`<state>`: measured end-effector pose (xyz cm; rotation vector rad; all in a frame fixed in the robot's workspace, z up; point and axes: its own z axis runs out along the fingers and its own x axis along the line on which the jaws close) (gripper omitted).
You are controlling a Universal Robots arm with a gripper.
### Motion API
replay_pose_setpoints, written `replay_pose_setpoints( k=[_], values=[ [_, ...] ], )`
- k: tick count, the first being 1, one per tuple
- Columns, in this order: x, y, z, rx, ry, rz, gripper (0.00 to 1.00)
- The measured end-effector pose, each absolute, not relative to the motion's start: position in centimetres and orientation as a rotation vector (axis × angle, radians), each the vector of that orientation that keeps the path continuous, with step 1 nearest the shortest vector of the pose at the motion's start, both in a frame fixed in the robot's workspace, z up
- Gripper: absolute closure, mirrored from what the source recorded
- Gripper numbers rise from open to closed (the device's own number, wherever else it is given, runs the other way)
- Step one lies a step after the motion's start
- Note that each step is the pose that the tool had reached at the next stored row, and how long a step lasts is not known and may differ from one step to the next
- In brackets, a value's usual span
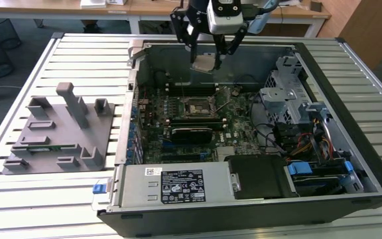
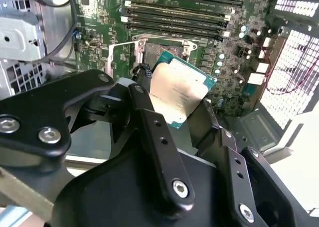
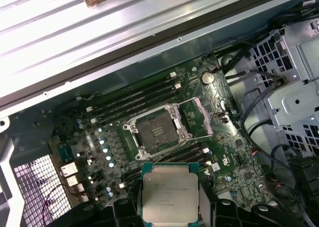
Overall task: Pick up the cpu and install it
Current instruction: 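Place the cpu into insertion slot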
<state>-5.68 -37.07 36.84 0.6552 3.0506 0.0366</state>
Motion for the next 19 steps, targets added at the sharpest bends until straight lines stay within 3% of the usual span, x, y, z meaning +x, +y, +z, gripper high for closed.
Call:
replay_pose_setpoints(
  k=[19],
  values=[
    [-5.69, -36.96, 36.34, 1.065, 2.930, 0.031, 0.46]
  ],
)
